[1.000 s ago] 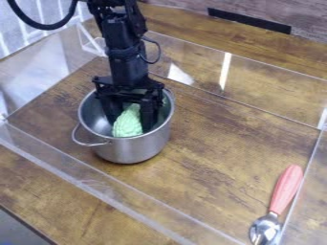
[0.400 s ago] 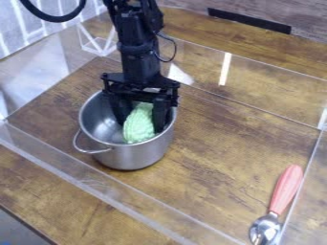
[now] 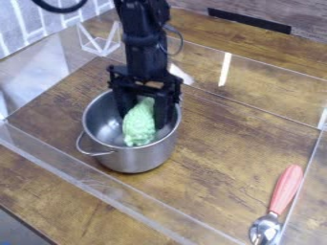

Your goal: Remove the green object from the silver pot and put it on the table

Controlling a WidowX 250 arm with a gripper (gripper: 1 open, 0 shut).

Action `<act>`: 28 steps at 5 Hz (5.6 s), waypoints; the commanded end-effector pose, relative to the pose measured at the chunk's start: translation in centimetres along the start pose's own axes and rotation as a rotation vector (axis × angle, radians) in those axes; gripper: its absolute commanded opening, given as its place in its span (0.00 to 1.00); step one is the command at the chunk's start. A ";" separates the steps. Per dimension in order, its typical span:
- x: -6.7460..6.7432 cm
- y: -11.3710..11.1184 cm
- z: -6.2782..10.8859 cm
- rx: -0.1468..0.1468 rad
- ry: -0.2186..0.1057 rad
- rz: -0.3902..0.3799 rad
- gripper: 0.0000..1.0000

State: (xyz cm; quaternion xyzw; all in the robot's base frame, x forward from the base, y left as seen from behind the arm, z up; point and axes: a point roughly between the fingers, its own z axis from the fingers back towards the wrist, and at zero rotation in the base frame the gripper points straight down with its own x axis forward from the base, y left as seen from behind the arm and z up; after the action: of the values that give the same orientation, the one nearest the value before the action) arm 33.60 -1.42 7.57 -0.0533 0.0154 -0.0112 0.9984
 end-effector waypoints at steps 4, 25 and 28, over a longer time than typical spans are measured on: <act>0.1 -0.2 1.4 0.011 -0.061 0.038 0.00; 0.0 1.1 2.1 0.017 -0.060 -0.056 0.00; -0.8 -1.2 5.0 0.019 -0.046 -0.152 0.00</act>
State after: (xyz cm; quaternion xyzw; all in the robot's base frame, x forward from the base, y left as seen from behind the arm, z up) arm 32.19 -1.86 9.09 -0.0497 0.0474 -0.0789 0.9945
